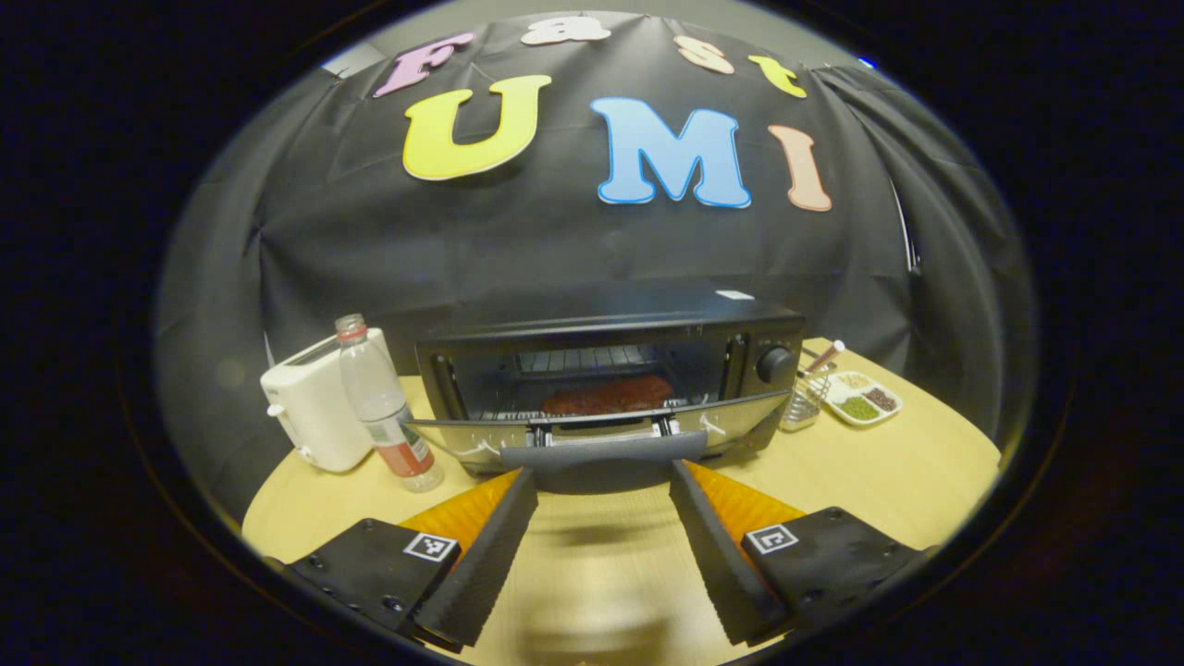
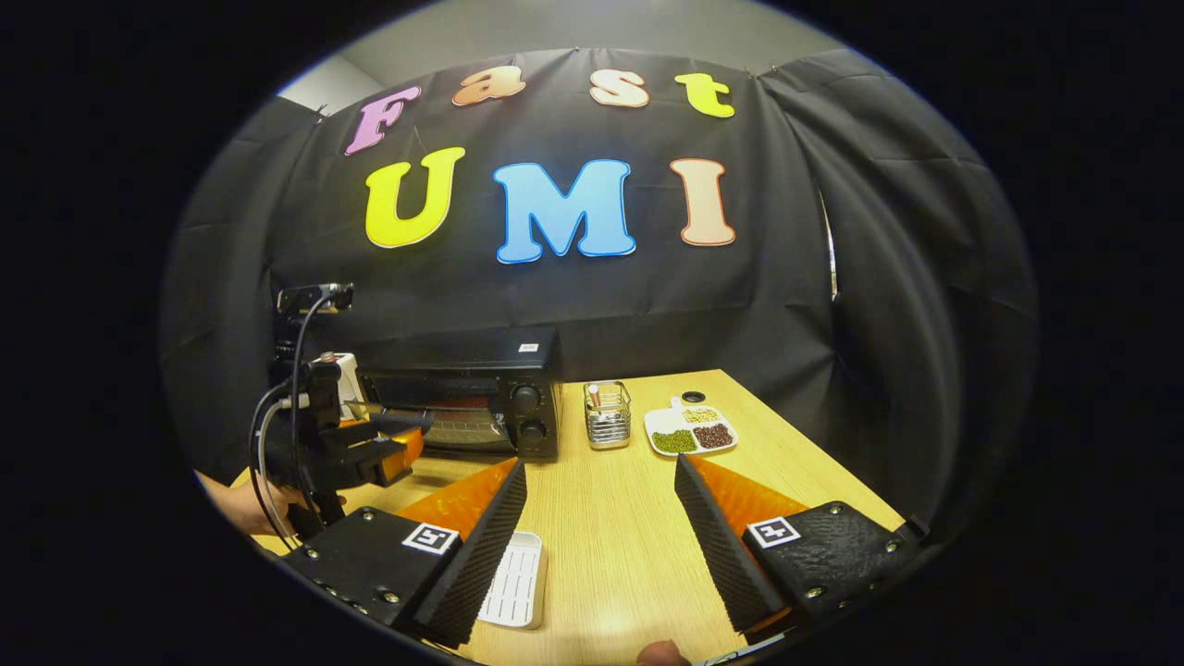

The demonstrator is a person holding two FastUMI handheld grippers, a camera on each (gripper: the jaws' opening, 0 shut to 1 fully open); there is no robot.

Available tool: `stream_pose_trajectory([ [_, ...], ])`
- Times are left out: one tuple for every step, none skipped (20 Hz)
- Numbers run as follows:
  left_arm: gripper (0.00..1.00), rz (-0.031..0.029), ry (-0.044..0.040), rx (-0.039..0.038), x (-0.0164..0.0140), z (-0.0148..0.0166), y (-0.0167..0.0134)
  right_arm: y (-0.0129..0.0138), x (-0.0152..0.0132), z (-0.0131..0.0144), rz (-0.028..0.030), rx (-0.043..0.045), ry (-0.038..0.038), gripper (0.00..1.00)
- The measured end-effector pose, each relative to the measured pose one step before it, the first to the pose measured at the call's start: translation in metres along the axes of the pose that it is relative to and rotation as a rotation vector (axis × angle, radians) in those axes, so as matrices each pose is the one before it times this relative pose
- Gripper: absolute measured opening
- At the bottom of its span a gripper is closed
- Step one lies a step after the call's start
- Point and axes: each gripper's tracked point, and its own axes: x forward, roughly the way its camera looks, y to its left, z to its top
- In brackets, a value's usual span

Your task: Open the electric oven with the left hand, put the food in, and close the electric oven.

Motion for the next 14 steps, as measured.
stream_pose_trajectory([
  [0.98, -0.00175, -0.01369, 0.00750, 0.00522, 0.00495, 0.00196, 0.00022, 0.00027, -0.00044, -0.00220, -0.00003, -0.00061, 0.98],
  [0.98, -0.00057, -0.01260, 0.00981, 0.00343, 0.00653, 0.00241, -0.00001, -0.00078, 0.00009, -0.00448, -0.00157, -0.00050, 0.98],
  [1.00, -0.00388, -0.01234, 0.00950, 0.00202, 0.00631, 0.00260, -0.00127, -0.00054, 0.00072, -0.00941, -0.00253, -0.00591, 0.98],
  [1.00, -0.00310, -0.02508, 0.00211, 0.00039, 0.01031, 0.00264, -0.00010, -0.00172, 0.00424, -0.00457, -0.00038, -0.01078, 0.98],
  [0.98, -0.00819, -0.02579, -0.00620, -0.00018, 0.01152, -0.00095, -0.00075, -0.00119, 0.00527, -0.00717, 0.00010, -0.01528, 0.98],
  [1.00, -0.01052, -0.02237, -0.00957, -0.00199, 0.01109, -0.00221, -0.00171, -0.00038, 0.00618, -0.00696, 0.00116, -0.01759, 0.98],
  [0.98, -0.00918, -0.02385, -0.00920, -0.00351, 0.01180, -0.00242, -0.00128, 0.00170, 0.00634, -0.00216, 0.00207, -0.01659, 0.98],
  [0.98, -0.00762, -0.02596, -0.00784, -0.00535, 0.01404, -0.00248, -0.00110, 0.00178, 0.00826, 0.00200, 0.00424, -0.01847, 0.98],
  [0.98, -0.00489, -0.02630, -0.00584, -0.00757, 0.01400, -0.00228, -0.00033, 0.00108, 0.00751, 0.00579, 0.00293, -0.01286, 0.98],
  [1.00, -0.00210, -0.02962, -0.00501, -0.00856, 0.01430, -0.00256, -0.00194, 0.00155, 0.00860, 0.00710, 0.00187, -0.01805, 0.98],
  [1.00, -0.00101, -0.02601, -0.00310, -0.01077, 0.01496, -0.00273, -0.00249, 0.00065, 0.01151, 0.00720, 0.00108, -0.02523, 0.98],
  [0.95, 0.00551, -0.01893, -0.00150, -0.01155, 0.01275, -0.00278, -0.00333, -0.00132, 0.01182, 0.00911, -0.00072, -0.02530, 0.98],
  [0.91, 0.01025, -0.01681, -0.00097, -0.01212, 0.01017, -0.00148, -0.00404, -0.00096, 0.01094, 0.00875, -0.00722, -0.02374, 0.98],
  [1.00, 0.01348, -0.02572, -0.00339, -0.01474, 0.01441, -0.00176, -0.00501, -0.00230, 0.00878, 0.00697, -0.01563, -0.01989, 0.98],
])
